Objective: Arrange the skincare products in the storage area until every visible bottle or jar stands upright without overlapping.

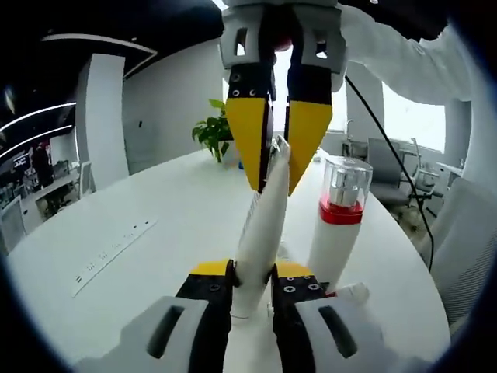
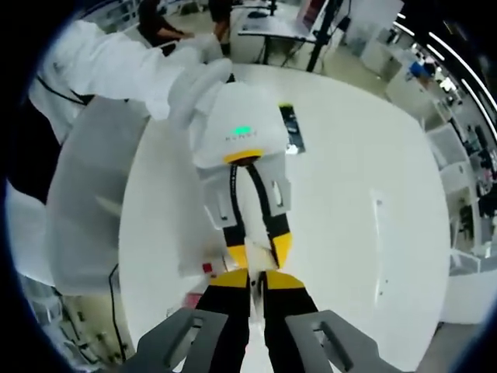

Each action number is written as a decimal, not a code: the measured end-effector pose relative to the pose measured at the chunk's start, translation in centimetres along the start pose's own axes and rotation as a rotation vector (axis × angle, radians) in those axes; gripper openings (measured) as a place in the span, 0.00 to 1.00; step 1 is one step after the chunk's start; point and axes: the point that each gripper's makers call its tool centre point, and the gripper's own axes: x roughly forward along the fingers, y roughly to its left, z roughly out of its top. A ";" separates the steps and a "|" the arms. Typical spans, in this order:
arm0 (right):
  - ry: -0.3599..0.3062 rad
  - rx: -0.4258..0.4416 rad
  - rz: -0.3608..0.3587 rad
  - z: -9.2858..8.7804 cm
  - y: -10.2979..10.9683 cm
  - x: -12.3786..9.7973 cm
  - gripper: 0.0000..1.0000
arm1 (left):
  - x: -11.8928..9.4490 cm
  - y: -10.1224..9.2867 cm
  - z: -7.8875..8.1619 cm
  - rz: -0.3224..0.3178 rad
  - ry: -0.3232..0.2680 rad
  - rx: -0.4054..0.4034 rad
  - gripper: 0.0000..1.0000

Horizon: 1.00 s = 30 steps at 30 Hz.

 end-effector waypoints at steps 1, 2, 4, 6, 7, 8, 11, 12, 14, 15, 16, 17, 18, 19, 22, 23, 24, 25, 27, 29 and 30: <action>0.004 0.001 0.003 -0.1 0.0 0.0 0.00 | 0.2 0.2 0.0 -0.006 0.003 0.001 0.14; 0.009 0.006 0.005 -0.3 0.0 -0.1 0.00 | 0.3 0.2 0.0 -0.009 0.006 -0.002 0.14; 0.014 0.009 0.011 -0.5 0.1 -0.2 0.00 | 0.4 0.2 0.1 -0.016 0.012 -0.007 0.14; 0.013 0.013 0.014 -0.5 0.1 -0.2 0.00 | 0.4 0.4 0.0 -0.018 0.016 -0.009 0.14; 0.013 0.015 0.016 -0.4 0.2 -0.2 0.00 | 0.4 0.6 -0.1 -0.019 0.017 -0.011 0.14; 0.012 0.015 0.017 -0.4 0.2 -0.2 0.00 | 0.3 0.8 -0.2 -0.021 0.018 -0.017 0.14; 0.016 0.015 0.023 -0.2 0.4 -0.2 0.00 | 0.2 0.8 -0.3 -0.031 0.023 -0.025 0.14; 0.019 0.012 0.026 -0.2 0.6 -0.2 0.00 | 0.2 0.6 -0.3 -0.038 0.027 -0.027 0.14; 0.022 0.010 0.031 0.0 0.8 -0.2 0.00 | 0.1 0.5 -0.4 -0.046 0.033 -0.025 0.14; 0.022 0.010 0.032 0.0 0.9 -0.2 0.00 | 0.0 0.5 -0.4 -0.049 0.034 -0.025 0.14; 0.023 0.012 0.038 0.0 0.9 -0.2 0.00 | 0.0 0.5 -0.4 -0.052 0.035 -0.027 0.14; 0.023 0.011 0.037 0.1 0.9 -0.2 0.00 | -0.1 0.3 -0.5 -0.055 0.038 -0.028 0.14; 0.023 0.011 0.040 0.1 1.0 -0.2 0.00 | -0.1 0.3 -0.5 -0.056 0.039 -0.029 0.14; 0.023 0.012 0.043 0.2 1.1 -0.2 0.00 | -0.2 0.0 -0.5 -0.060 0.042 -0.029 0.14; 0.023 0.014 0.051 0.3 1.5 -0.2 0.00 | -0.5 -1.3 -0.2 -0.070 0.050 -0.023 0.14; 0.023 0.013 0.054 0.4 1.6 -0.2 0.00 | -0.6 -1.9 -0.1 -0.075 0.052 -0.022 0.14; 0.024 0.013 0.056 0.4 1.7 -0.2 0.00 | -0.7 -2.1 -0.1 -0.079 0.054 -0.022 0.14; 0.025 0.012 0.059 0.4 1.9 -0.3 0.00 | -0.7 -2.2 -0.1 -0.083 0.057 -0.024 0.14; 0.024 0.010 0.064 0.5 2.1 -0.2 0.00 | -0.8 -2.0 -0.3 -0.087 0.061 -0.024 0.14; 0.028 0.007 0.071 0.6 2.4 -0.2 0.00 | -1.0 -2.4 -0.3 -0.090 0.064 -0.023 0.14; 0.030 0.004 0.074 0.6 2.5 -0.2 0.00 | -1.1 -2.9 -0.2 -0.091 0.065 -0.029 0.14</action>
